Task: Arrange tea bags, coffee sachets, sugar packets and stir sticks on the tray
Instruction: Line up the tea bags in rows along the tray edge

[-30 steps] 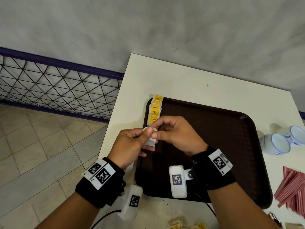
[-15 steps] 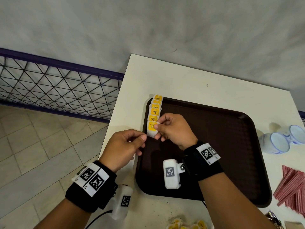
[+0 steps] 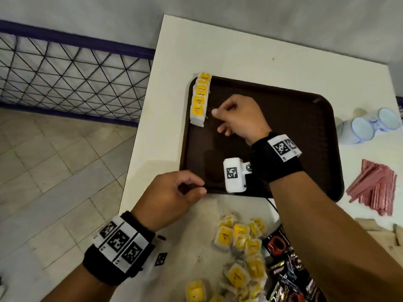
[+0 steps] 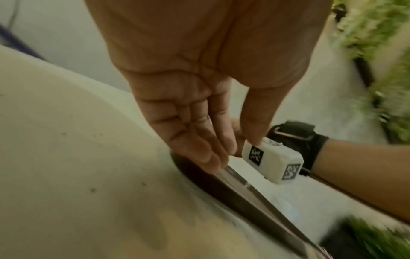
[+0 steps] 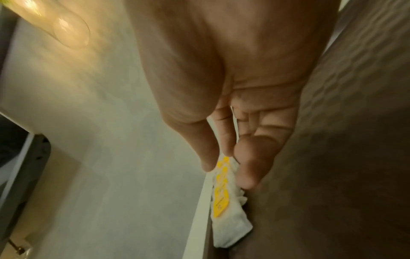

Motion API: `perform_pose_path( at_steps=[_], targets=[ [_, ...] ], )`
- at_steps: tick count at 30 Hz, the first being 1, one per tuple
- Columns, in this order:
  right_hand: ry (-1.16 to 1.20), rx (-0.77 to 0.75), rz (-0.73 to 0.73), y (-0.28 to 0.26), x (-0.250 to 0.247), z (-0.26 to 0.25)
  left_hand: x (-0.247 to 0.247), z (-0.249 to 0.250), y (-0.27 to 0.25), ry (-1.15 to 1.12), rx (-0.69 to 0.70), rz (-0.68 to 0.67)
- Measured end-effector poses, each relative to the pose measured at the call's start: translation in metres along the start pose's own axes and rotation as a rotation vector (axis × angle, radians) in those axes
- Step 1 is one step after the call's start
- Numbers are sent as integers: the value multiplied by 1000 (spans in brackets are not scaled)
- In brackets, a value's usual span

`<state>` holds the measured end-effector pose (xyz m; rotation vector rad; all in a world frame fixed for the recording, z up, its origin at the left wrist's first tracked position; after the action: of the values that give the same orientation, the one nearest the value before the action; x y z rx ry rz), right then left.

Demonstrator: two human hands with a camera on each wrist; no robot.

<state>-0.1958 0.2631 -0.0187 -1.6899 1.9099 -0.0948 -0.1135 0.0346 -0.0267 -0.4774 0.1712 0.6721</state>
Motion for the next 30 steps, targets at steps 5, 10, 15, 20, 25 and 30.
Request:
perform_pose_path(
  at_steps=[5, 10, 15, 20, 25, 30],
  targets=[
    [21, 42, -3, -65, -27, 36, 58, 12, -14, 387, 263, -333],
    [46, 96, 34, -110, -40, 67, 106, 26, -17, 751, 221, -527],
    [56, 97, 35, -131, -44, 77, 129, 42, -18, 867, 92, -542],
    [49, 83, 37, -144, -50, 82, 146, 46, -22, 932, -12, -480],
    [41, 77, 29, -151, -50, 84, 158, 45, -22, 846, -23, -539],
    [42, 76, -12, -156, -46, 85, 142, 43, -8, 610, -25, -487]
  ],
)
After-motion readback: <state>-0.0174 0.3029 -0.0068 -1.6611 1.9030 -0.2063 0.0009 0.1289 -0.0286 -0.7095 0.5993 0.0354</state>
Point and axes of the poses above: each hand's wrist, its own y-axis towards the middle knuckle, its own x-axis out of the palm, z = x × y, the point moved 3 cm from there along y, towards the middle knuckle, and after that the axes turned 10 degrees about -z, right-handed, at the moved point
